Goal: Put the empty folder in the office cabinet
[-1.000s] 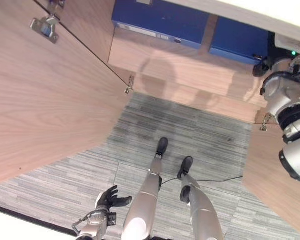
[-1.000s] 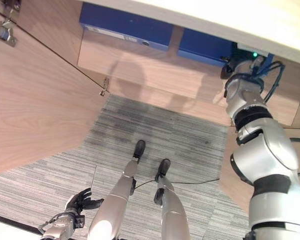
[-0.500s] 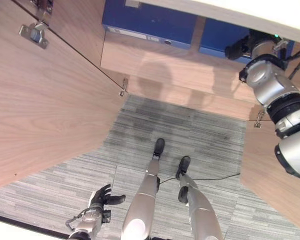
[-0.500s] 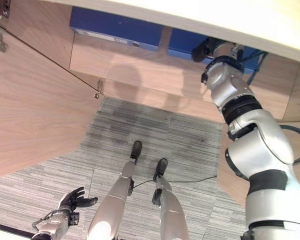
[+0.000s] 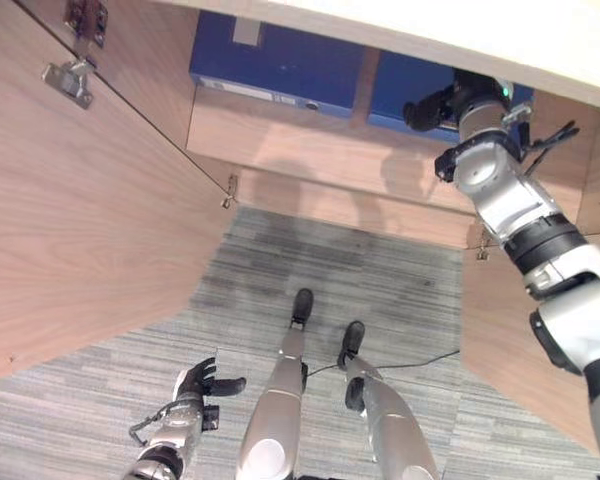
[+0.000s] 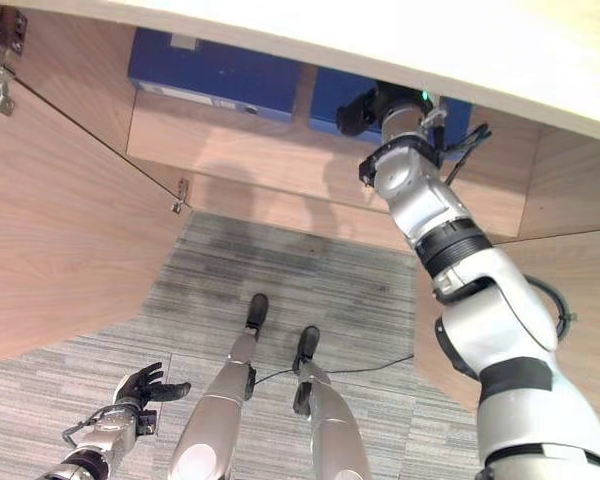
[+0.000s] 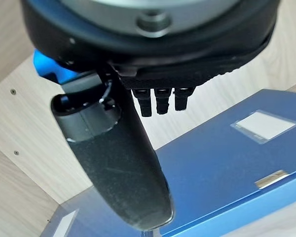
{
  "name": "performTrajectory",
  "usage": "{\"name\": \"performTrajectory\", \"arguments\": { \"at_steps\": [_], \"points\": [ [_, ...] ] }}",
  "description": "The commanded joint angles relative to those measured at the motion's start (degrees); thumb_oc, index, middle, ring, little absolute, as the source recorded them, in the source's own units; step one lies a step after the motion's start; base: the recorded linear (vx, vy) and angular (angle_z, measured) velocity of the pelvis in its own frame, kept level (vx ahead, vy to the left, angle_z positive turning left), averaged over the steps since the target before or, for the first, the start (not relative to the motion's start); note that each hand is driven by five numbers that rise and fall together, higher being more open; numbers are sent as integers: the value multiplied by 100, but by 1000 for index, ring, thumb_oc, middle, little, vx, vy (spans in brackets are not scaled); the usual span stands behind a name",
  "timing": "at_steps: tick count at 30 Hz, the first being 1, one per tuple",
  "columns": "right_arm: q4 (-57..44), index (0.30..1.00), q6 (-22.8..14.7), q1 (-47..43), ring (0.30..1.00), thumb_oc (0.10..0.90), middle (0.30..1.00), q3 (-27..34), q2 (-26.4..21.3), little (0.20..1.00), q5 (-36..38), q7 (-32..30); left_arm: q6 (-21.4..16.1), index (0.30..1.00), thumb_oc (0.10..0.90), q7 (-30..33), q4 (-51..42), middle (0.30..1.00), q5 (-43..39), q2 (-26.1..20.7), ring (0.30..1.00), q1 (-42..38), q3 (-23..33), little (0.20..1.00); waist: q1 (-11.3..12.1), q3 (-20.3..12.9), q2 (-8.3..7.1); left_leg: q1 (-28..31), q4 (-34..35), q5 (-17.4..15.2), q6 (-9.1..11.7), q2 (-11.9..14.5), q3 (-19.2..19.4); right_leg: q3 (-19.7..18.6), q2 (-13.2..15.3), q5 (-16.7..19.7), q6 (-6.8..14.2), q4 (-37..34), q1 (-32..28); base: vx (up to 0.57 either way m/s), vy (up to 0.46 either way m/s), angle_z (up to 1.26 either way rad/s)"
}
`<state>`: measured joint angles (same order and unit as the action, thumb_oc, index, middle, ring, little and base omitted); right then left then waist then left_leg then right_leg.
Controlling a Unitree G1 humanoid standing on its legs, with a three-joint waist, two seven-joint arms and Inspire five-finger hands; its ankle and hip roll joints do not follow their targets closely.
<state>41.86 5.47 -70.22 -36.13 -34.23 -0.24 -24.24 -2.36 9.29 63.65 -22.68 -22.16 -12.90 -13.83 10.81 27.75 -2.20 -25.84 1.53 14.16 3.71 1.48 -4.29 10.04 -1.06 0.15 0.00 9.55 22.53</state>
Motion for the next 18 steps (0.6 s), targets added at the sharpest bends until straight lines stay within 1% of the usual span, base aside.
{"name": "performTrajectory", "arguments": {
  "at_steps": [1, 2, 3, 4, 5, 6, 7, 8, 10, 11, 13, 14, 16, 18],
  "points": [
    [-729, 900, -247, 410, 900, 800, 900, 302, -327, 900, -510, -271, 148, 900, 800, -1, 538, 900, 338, -126, 900, 384, 96, 900, -78, -573, -281, 78, -108, -481, -81, -192, -36, -26, 44, 94, 258, -1275, -779, -6, -88, -2],
    [-1018, 900, -277, 912, 900, 800, 900, 436, -309, 900, -636, -165, 193, 900, 800, -72, 575, 900, 434, -96, 900, 453, 173, 900, -120, -667, -266, 197, -151, -521, -77, -163, -18, -22, 31, 11, 228, -1259, -918, -6, -88, 0],
    [-1031, 900, -272, 929, 900, 800, 900, 446, -311, 900, -640, -161, 193, 900, 800, -73, 573, 900, 435, -99, 900, 459, 169, 900, -117, -668, -268, 203, -151, -523, -76, -163, -19, -21, 31, 9, 228, -1260, -925, 3, -72, 2],
    [-1304, 900, -380, 1479, 900, 800, 900, 602, -285, 900, -633, -15, 225, 900, 800, -139, 607, 900, 585, -59, 900, 542, 260, 900, -163, -760, -243, 319, -210, -549, -67, -139, -4, -11, 14, -69, 198, -1232, -1063, 3, -35, 4],
    [-1322, 900, -374, 1502, 900, 800, 900, 616, -288, 900, -638, -11, 225, 900, 800, -140, 604, 900, 587, -63, 900, 550, 253, 900, -159, -760, -245, 328, -212, -552, -67, -140, -6, -9, 15, -70, 197, -1234, -1074, -14, -53, 1],
    [-1384, 900, -464, 1808, 900, 800, 900, 682, -210, 900, -507, 61, 245, 900, 800, -180, 623, 900, 626, -25, 900, 580, 302, 900, -184, -812, -237, 387, -247, -562, -61, -124, 2, -18, 12, -90, 193, -1215, -1147, -19, -52, 0],
    [-1689, 900, -655, 2467, 900, 800, 900, 852, -144, 900, -80, 335, 292, 900, 800, -256, 623, 900, 737, -2, 900, 649, 395, 900, -239, -925, -236, 516, -317, -605, -57, -92, 17, -11, -3, -152, 167, -1195, -1305, -19, -53, 3],
    [-1705, 900, -651, 2489, 900, 800, 900, 865, -148, 900, -80, 340, 293, 900, 800, -257, 621, 900, 738, -6, 900, 657, 388, 900, -232, -925, -238, 524, -317, -609, -56, -93, 17, -11, -3, -153, 166, -1198, -1315, -10, -45, 2],
    [-1915, 900, -1015, 3347, 900, 800, 900, 1189, 170, 900, 956, 591, 312, 900, 800, -288, 638, 900, 776, 25, 900, 707, 480, 900, -295, -1031, -236, 646, -384, -641, -54, -69, 43, -30, -21, -195, 144, -1159, -1455, -19, -21, -1],
    [-1931, 900, -1280, 3820, 900, 800, 900, 1381, 444, 900, 1624, 737, 307, 900, 800, -322, 657, 900, 749, 45, 900, 753, 554, 900, -319, -1059, -233, 739, -430, -673, -54, -53, 71, -50, -38, -224, 140, -1125, -1551, -26, -23, -3],
    [-2170, 900, -1338, 4422, 900, 800, 900, 1565, 521, 900, 1981, 1012, 343, 900, 800, -364, 630, 900, 817, 91, 900, 777, 657, 900, -399, -1186, -225, 836, -476, -698, -53, -18, 97, -38, -59, -270, 128, -1104, -1681, 9, -1, -2],
    [-2360, 900, -1347, 4766, 900, 800, 900, 1667, 468, 900, 2108, 1143, 334, 900, 800, -360, 610, 900, 875, 105, 900, 805, 720, 900, -450, -1238, -232, 914, -511, -727, -51, -1, 109, -33, -69, -295, 122, -1092, -1765, 0, 0, 0],
    [-2393, 900, -1372, 5299, 900, 800, 900, 1798, 393, 900, 2461, 1533, 326, 900, 800, -400, 614, 900, 1017, 110, 900, 867, 838, 900, -538, -1386, -250, 1059, -540, -754, -37, 46, 134, -41, -96, -325, 116, -1079, -1912, 0, 0, 0],
    [-2411, 900, -1354, 5789, 900, 800, 900, 1920, 293, 900, 2569, 1768, 310, 900, 800, -419, 617, 900, 1166, 117, 900, 927, 915, 900, -618, -1531, -267, 1192, -531, -764, -23, 98, 157, -38, -126, -349, 115, -1078, -2049, 21, 3, -6]
  ]
}}
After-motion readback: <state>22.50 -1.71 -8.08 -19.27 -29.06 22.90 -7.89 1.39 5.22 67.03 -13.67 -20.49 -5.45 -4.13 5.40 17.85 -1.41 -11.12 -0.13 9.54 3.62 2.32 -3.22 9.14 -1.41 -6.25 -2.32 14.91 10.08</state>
